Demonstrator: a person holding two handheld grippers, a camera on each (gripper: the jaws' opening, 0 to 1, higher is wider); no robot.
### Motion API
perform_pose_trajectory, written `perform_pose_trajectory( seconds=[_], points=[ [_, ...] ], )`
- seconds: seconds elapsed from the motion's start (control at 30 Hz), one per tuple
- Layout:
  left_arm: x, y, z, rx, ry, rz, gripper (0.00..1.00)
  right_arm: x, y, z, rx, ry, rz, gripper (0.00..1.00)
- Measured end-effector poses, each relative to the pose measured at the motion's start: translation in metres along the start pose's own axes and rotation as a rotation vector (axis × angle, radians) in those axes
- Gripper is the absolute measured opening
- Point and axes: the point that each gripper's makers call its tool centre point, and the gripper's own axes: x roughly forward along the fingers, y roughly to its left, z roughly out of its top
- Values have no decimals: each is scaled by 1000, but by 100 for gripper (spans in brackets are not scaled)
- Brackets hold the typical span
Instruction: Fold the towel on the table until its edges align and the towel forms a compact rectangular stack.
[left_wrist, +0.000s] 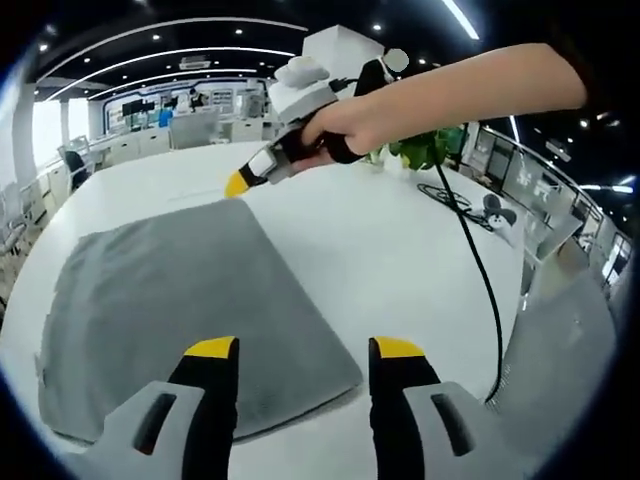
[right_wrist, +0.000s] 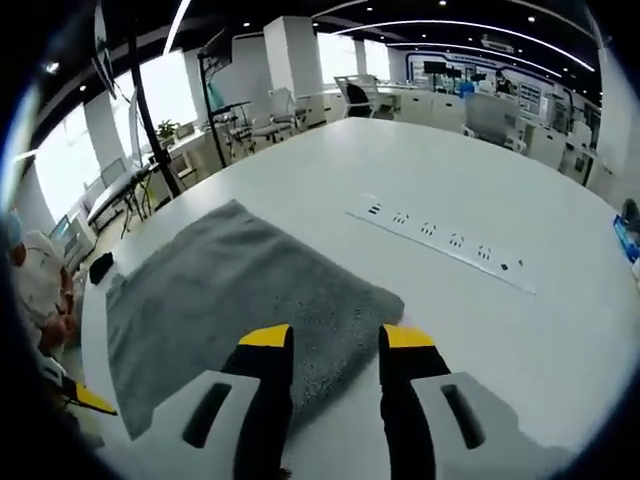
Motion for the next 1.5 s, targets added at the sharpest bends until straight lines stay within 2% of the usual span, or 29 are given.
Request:
perform_pose_trajectory(
  seconds=[0.27, 0.43, 0.6, 0.73, 0.87, 0.97, 1.1, 1.2, 1.33, 1.5],
  points=[
    [11, -5, -8, -1, 15, -21, 52, 4, 2, -19, 19, 27, -2, 31],
    [14, -8, -16, -7, 31, -28, 46, 6, 4, -29, 51, 46, -11, 30],
    [18, -16, -24, -16, 45, -59, 38, 11, 2, -31, 64, 49, -14, 28],
    [21, -21, -28, -5, 62, -75, 35, 15, 1, -34, 80, 52, -12, 27],
    [24, -25, -29, 4, 65, -94, 26, 17, 1, -35, 87, 51, -11, 23],
    [26, -25, -37, 71, 120, -83, 25, 18, 1, -36, 103, 48, -12, 21],
    [28, -28, -36, 74, 122, -94, 19, 20, 1, -36, 108, 44, -8, 16],
    [31, -30, -42, 79, 152, -102, 10, 21, 3, -36, 131, 48, 7, 9],
    [32, -35, -40, 69, 144, -116, 1, 21, 3, -36, 112, 53, 5, 4],
    [35, -37, -39, 98, 155, -117, 1, 20, 2, -36, 104, 44, 7, 2]
  ],
)
